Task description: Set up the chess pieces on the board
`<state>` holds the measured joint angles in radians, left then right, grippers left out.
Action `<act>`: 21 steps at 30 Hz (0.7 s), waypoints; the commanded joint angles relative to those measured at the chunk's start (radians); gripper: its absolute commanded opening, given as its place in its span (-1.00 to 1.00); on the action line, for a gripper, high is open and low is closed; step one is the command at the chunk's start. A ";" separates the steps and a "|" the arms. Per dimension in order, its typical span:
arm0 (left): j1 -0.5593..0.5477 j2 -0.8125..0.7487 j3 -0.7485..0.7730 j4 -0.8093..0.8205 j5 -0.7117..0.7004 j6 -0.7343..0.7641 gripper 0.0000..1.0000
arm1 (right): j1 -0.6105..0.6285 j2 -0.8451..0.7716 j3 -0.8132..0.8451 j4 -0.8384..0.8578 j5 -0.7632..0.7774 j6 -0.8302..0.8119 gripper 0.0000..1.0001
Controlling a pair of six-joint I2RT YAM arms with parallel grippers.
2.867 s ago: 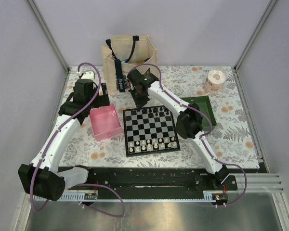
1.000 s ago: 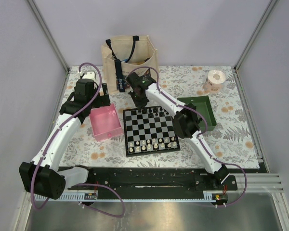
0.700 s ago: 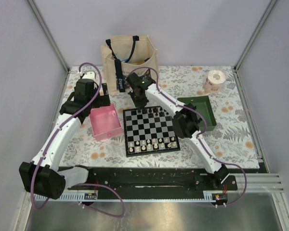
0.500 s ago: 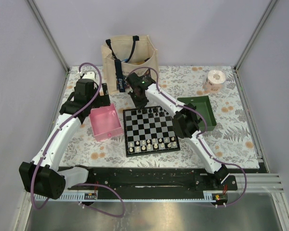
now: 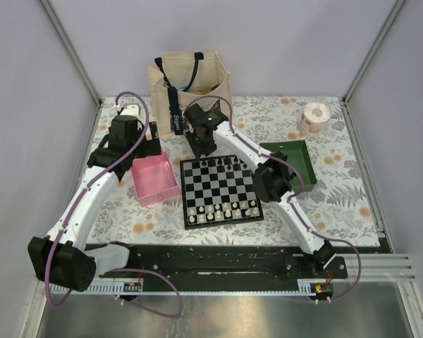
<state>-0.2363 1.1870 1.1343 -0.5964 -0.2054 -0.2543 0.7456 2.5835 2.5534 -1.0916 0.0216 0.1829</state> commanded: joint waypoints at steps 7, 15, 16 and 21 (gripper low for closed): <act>-0.003 0.006 0.005 0.033 0.008 -0.002 0.98 | -0.009 -0.212 0.036 0.079 -0.026 0.023 -0.02; -0.001 -0.006 -0.010 0.043 0.017 -0.008 0.98 | -0.133 -0.520 -0.262 0.117 0.110 0.006 -0.02; -0.003 -0.010 -0.019 0.052 0.023 -0.007 0.98 | -0.161 -0.581 -0.345 0.140 0.124 0.013 -0.02; -0.001 -0.021 -0.033 0.079 0.054 0.000 0.98 | -0.340 -0.882 -0.860 0.332 0.121 0.050 0.04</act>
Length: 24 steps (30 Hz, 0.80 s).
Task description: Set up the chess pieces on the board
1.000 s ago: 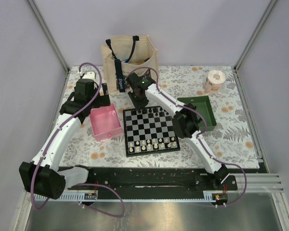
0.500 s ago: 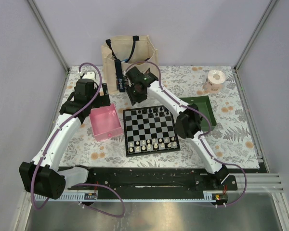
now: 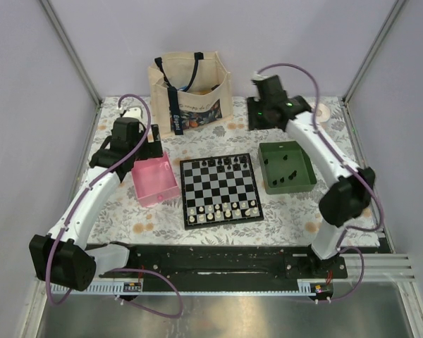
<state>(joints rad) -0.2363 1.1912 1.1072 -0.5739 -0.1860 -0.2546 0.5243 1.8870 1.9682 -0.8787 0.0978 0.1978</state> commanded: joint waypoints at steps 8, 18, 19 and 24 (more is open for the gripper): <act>-0.003 0.004 0.011 0.055 0.051 0.002 0.98 | -0.329 -0.301 -0.653 0.130 0.060 0.060 0.03; -0.003 0.002 0.011 0.057 0.042 0.003 0.98 | -0.426 -0.172 -0.703 0.193 0.056 0.106 -0.01; -0.001 0.004 0.010 0.057 0.042 0.003 0.98 | -0.428 -0.157 -0.692 0.195 0.062 0.106 -0.01; -0.003 0.002 0.008 0.057 0.039 0.005 0.98 | -0.443 -0.085 -0.646 0.195 0.052 0.121 -0.07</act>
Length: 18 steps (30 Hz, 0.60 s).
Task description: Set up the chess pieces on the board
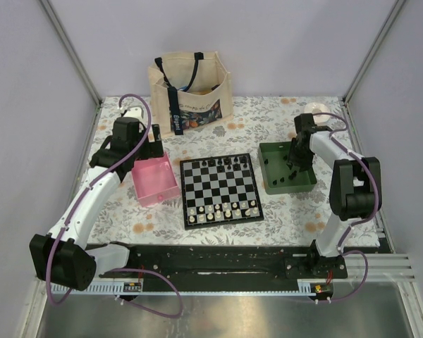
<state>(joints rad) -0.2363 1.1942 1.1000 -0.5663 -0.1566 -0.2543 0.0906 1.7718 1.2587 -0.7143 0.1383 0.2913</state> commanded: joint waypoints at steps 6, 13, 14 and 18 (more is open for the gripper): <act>-0.003 -0.002 0.015 0.046 0.002 0.006 0.98 | -0.012 0.069 0.079 0.023 0.023 0.020 -0.08; -0.001 -0.001 0.018 0.046 0.003 0.006 0.98 | -0.015 0.081 0.067 0.024 0.011 0.025 -0.09; -0.003 0.001 0.017 0.048 0.003 0.006 0.98 | -0.015 0.083 0.062 0.026 0.011 0.026 -0.09; -0.003 -0.001 0.017 0.048 0.005 0.006 0.98 | -0.017 0.090 0.054 0.032 0.006 0.028 -0.10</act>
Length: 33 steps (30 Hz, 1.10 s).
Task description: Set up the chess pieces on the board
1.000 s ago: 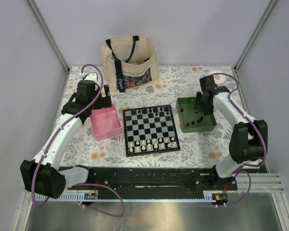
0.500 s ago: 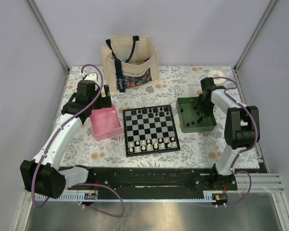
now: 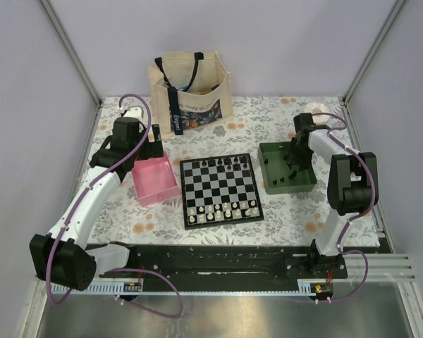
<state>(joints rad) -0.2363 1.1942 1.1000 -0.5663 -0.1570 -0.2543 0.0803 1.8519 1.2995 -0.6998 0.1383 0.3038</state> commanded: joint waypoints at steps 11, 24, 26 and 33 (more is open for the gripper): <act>-0.003 0.001 0.017 0.043 0.004 0.006 0.98 | -0.008 0.020 -0.008 0.019 -0.002 0.017 -0.13; -0.001 0.005 0.023 0.043 0.013 0.003 0.98 | -0.008 0.017 -0.019 0.023 -0.003 0.017 -0.37; -0.003 0.007 0.021 0.045 0.014 0.003 0.98 | -0.008 0.017 -0.016 0.022 0.000 0.017 -0.38; -0.003 0.007 0.023 0.043 0.016 0.003 0.98 | -0.008 0.013 -0.016 0.019 -0.005 0.014 -0.51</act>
<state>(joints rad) -0.2363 1.2015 1.1000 -0.5663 -0.1566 -0.2543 0.0780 1.8694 1.2842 -0.6987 0.1371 0.3115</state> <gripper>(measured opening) 0.988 0.279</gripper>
